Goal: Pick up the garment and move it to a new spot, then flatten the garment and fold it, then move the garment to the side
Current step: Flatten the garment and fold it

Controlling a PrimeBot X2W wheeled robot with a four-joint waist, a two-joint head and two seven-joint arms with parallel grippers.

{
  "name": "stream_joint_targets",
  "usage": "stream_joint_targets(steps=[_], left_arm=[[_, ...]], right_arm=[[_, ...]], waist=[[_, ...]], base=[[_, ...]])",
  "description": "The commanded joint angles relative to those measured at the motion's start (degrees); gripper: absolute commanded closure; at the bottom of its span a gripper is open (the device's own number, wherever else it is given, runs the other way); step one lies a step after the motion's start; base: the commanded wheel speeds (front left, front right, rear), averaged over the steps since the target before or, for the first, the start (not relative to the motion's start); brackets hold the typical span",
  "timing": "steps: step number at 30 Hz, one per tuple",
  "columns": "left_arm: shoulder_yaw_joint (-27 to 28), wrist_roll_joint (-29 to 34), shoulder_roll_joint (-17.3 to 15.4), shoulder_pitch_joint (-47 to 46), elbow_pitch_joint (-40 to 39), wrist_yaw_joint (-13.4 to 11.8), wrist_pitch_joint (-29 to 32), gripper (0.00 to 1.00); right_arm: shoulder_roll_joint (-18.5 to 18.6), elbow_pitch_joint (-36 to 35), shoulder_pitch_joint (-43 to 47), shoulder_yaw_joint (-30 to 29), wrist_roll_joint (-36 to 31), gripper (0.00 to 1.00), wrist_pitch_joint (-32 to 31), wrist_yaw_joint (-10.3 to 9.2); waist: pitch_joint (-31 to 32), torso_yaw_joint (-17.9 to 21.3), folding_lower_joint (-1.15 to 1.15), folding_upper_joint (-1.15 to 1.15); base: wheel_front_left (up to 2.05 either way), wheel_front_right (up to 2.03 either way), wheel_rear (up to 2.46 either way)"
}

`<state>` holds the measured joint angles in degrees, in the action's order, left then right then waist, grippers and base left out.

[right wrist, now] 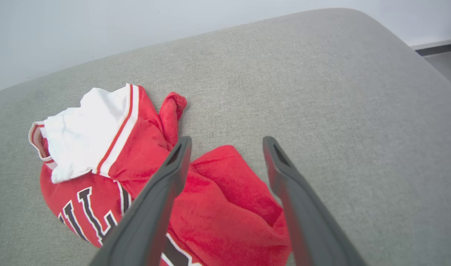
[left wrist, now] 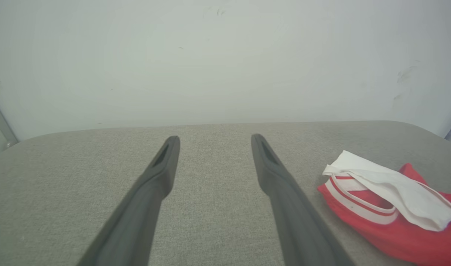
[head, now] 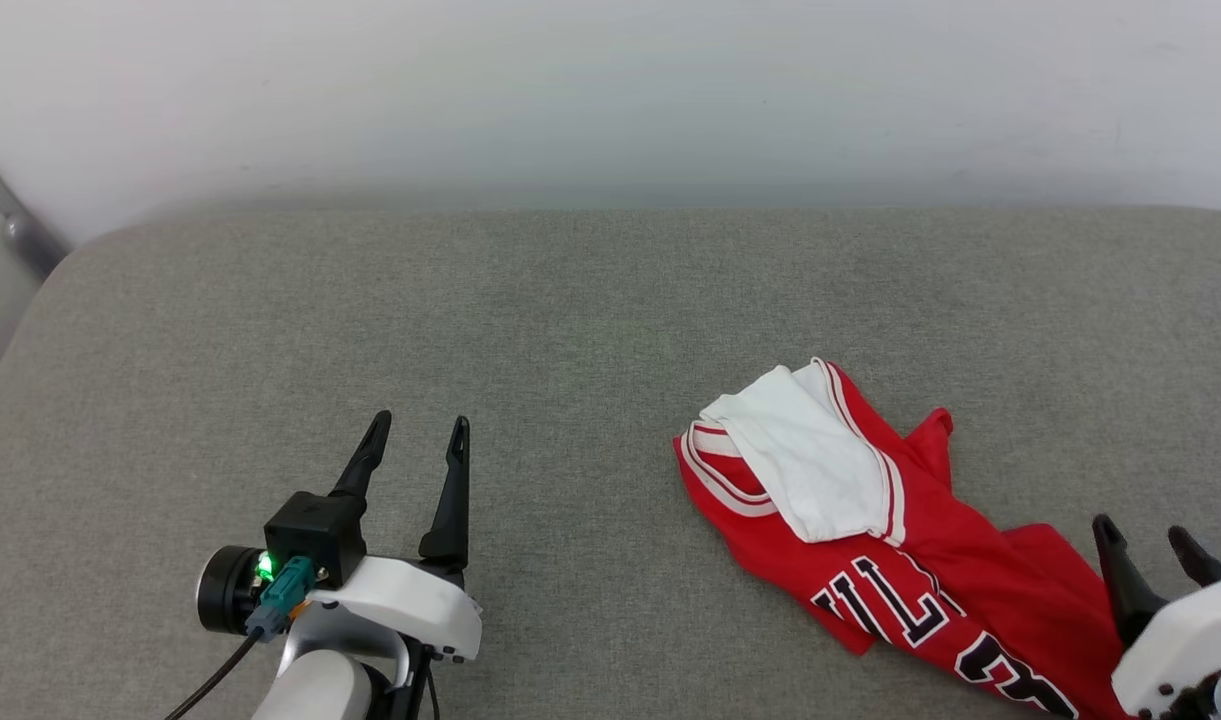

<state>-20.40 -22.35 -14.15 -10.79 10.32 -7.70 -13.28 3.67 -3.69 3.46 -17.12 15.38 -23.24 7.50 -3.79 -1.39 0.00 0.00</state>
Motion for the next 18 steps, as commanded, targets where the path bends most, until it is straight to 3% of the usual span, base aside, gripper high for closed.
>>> stream_joint_targets(steps=[1,8,14,18], left_arm=[[-0.15,0.05,-0.17,0.33,-0.24,-0.30,0.05,0.00],[-1.22,-0.08,0.86,-0.84,-0.07,0.17,-0.15,0.00],[-2.33,0.39,1.95,-2.67,0.43,0.97,-0.71,0.00],[-2.65,0.55,2.77,-4.12,1.30,1.54,-1.17,0.00]], right_arm=[[0.75,-0.85,-1.14,0.97,-0.51,0.00,-0.51,-0.03],[5.70,-2.93,-9.13,13.75,2.38,0.00,-12.48,-0.03],[8.76,-0.52,-16.88,23.39,6.03,0.00,-25.22,-0.03],[10.96,1.97,-20.77,28.65,7.36,0.00,-29.91,-0.03]], waist=[[0.05,-0.10,0.00,0.00],[-0.74,-1.92,0.00,0.00],[-3.42,-5.52,0.00,0.00],[-5.02,-7.68,0.00,0.00]], base=[[0.00,0.00,0.00],[0.00,0.00,0.00],[0.00,0.00,0.00],[0.00,0.00,0.00]])
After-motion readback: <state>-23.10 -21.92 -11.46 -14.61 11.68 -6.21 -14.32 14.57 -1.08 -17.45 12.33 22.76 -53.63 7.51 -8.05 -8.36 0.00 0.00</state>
